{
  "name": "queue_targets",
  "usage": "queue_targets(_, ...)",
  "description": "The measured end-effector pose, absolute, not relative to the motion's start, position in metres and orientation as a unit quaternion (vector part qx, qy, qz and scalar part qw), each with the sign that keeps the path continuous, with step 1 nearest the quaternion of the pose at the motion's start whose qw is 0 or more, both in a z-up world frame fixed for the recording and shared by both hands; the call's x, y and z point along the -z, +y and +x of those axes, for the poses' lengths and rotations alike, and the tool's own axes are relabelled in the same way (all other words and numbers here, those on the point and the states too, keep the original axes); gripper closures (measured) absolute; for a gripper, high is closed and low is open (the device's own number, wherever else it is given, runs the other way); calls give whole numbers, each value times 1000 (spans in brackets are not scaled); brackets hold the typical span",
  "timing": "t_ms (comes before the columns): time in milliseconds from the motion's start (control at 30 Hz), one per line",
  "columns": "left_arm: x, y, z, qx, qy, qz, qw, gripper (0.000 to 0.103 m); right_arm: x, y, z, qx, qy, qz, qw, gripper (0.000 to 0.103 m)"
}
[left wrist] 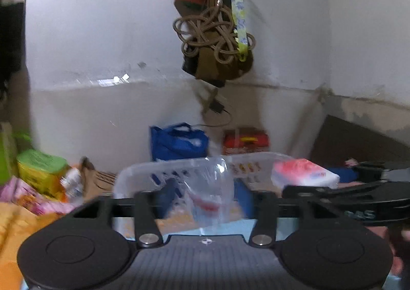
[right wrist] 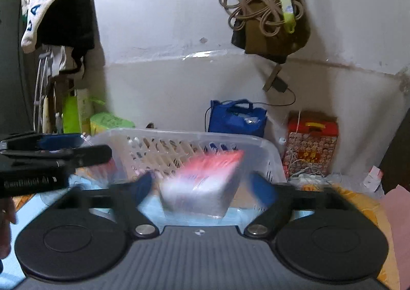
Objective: Organize objects
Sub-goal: 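Lower the clear piece and tissue pack into the basket and open both grippers, then grasp the KENT cigarette box with the right gripper while the left grasps the plush toy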
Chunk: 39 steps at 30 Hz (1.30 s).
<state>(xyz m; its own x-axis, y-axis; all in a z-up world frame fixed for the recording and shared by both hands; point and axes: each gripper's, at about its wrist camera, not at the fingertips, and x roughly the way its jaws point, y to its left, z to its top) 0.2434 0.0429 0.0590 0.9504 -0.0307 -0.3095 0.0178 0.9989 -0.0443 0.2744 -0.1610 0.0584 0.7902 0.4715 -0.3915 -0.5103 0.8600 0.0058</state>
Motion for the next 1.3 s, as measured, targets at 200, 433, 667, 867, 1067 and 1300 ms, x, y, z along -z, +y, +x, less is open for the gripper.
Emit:
queue_targets(200,-70,52,208,17,121,-29,992,21,-67,-188,238,-266,161,-6,950,0)
queue_targets(433,-44,56,145,34,135,-16,990,18,-40,-228,172,-263,178,65,946,0)
queue_targets(667,3,51,118,41,250,42,966,23,-23,-202,125,-297,193,-28,935,0)
queue_targets(867,5,61,108,69,249,12,966,31,-14,-180,118,-319,203,-84,922,7)
queue_targets(1067,11,50,111,113,268,-1,957,49,-4,-176,138,-326,268,-34,906,46)
queue_targets(1300,15,40,113,113,264,3,958,47,3,-171,142,-318,292,-37,901,68)
